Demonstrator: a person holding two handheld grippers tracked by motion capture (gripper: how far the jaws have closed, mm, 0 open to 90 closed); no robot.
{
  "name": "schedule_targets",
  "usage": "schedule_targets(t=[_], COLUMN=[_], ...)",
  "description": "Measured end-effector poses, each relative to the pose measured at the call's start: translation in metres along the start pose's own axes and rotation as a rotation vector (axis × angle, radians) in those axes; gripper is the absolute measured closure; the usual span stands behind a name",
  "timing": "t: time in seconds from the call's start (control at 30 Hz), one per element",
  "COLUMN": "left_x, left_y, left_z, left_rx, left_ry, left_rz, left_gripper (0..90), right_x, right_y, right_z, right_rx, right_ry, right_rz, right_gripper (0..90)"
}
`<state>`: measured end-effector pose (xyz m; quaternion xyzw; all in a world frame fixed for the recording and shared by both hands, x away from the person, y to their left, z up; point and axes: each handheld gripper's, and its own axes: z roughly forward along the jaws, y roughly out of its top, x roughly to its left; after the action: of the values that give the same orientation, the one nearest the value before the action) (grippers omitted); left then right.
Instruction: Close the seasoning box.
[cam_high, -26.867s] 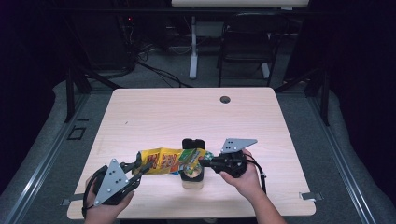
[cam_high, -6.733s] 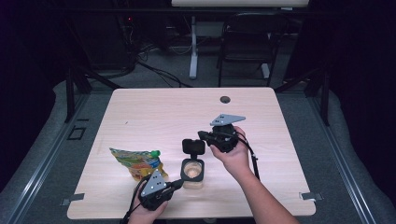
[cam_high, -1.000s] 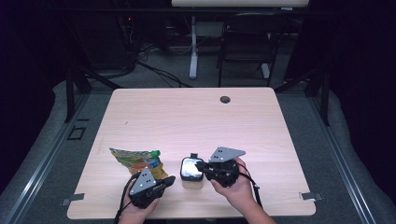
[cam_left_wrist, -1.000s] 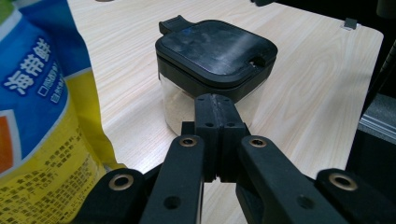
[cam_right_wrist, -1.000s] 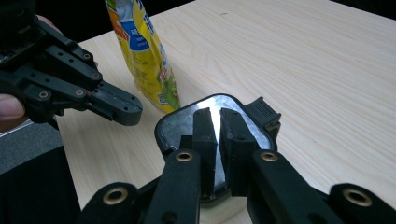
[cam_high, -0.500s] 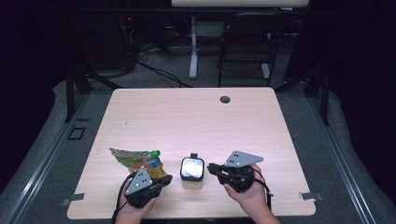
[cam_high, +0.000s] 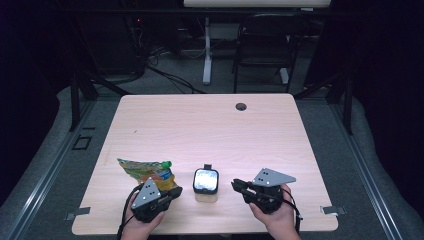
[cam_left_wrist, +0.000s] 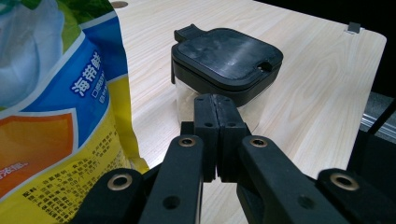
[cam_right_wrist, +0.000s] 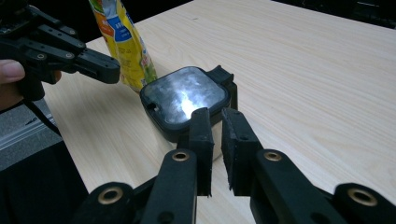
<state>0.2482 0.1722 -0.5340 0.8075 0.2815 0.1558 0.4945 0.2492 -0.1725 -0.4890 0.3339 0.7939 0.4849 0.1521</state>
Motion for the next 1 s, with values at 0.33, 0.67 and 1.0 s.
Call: schedule_targets(t=[0.33,0.67,1.0], left_x=[0.002,0.002,0.002], left_y=[-0.001,-0.003,-0.004], left_z=[-0.001,0.001,0.004], left_rx=[0.001,0.013,0.023], left_ry=[-0.001,-0.001,-0.002], left_rz=[-0.003,-0.007,-0.005], left_gripper=[89.1,88.8,88.4], right_x=[-0.009,-0.021,-0.031], right_y=[-0.017,-0.032,-0.047], right_z=[-0.005,-0.005,-0.001], right_rx=[0.018,0.028,0.059], right_ry=[-0.045,-0.068,-0.110], right_rz=[0.027,0.068,0.093], right_gripper=[81.9,81.2,79.0])
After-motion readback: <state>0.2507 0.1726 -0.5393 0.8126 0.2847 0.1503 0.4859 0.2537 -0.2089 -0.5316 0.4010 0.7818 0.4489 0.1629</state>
